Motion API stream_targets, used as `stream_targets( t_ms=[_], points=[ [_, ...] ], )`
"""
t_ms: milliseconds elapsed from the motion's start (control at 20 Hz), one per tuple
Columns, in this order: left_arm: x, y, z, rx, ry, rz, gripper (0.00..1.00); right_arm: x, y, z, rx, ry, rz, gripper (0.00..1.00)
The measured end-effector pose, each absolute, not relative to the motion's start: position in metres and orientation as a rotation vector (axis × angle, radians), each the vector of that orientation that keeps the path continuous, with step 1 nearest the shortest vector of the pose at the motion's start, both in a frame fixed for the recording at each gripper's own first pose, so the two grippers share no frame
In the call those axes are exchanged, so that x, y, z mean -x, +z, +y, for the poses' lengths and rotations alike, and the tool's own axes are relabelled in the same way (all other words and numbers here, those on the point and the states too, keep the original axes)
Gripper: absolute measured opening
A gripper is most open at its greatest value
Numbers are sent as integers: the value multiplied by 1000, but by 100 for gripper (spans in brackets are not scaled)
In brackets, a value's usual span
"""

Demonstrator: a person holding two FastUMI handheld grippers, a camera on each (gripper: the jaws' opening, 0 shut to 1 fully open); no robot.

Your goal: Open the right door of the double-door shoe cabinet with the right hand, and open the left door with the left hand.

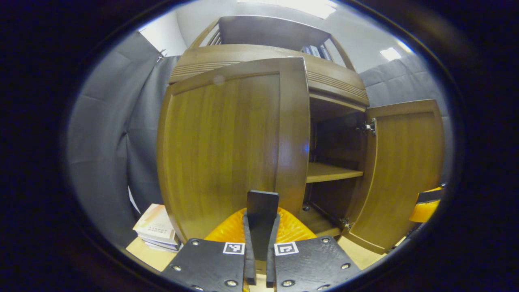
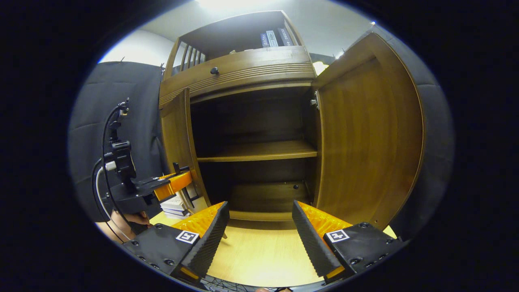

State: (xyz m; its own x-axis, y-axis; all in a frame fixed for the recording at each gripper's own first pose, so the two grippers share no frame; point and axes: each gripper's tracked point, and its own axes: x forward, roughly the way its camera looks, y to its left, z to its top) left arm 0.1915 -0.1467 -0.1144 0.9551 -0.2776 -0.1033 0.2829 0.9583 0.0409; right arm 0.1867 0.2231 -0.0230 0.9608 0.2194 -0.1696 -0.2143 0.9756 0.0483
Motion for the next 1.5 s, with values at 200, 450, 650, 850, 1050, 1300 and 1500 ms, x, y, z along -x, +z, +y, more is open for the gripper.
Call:
stream_targets(
  t_ms=[200, 450, 650, 850, 1050, 1300, 1500],
  points=[
    [-177, -111, -135, -63, -286, 95, 12, -180, -21, 230, -36, 227, 168, 93],
    [-160, -108, -115, -69, -279, 86, 12, -178, -19, 229, -36, 217, 155, 93],
    [-147, -106, -99, -59, -277, 81, 12, -177, -15, 221, -37, 189, 142, 93],
    [-132, -104, -76, -57, -269, 71, 12, -175, -15, 211, -36, 165, 135, 93],
    [-118, -98, -51, -55, -244, 63, 12, -174, -15, 209, -39, 158, 138, 93],
    [-103, -89, -3, -11, -219, 61, 11, -175, -12, 219, -20, 178, 135, 93],
    [-96, -83, 34, -41, -239, 33, 10, -178, -5, 220, 14, 188, 118, 93]
  ],
)
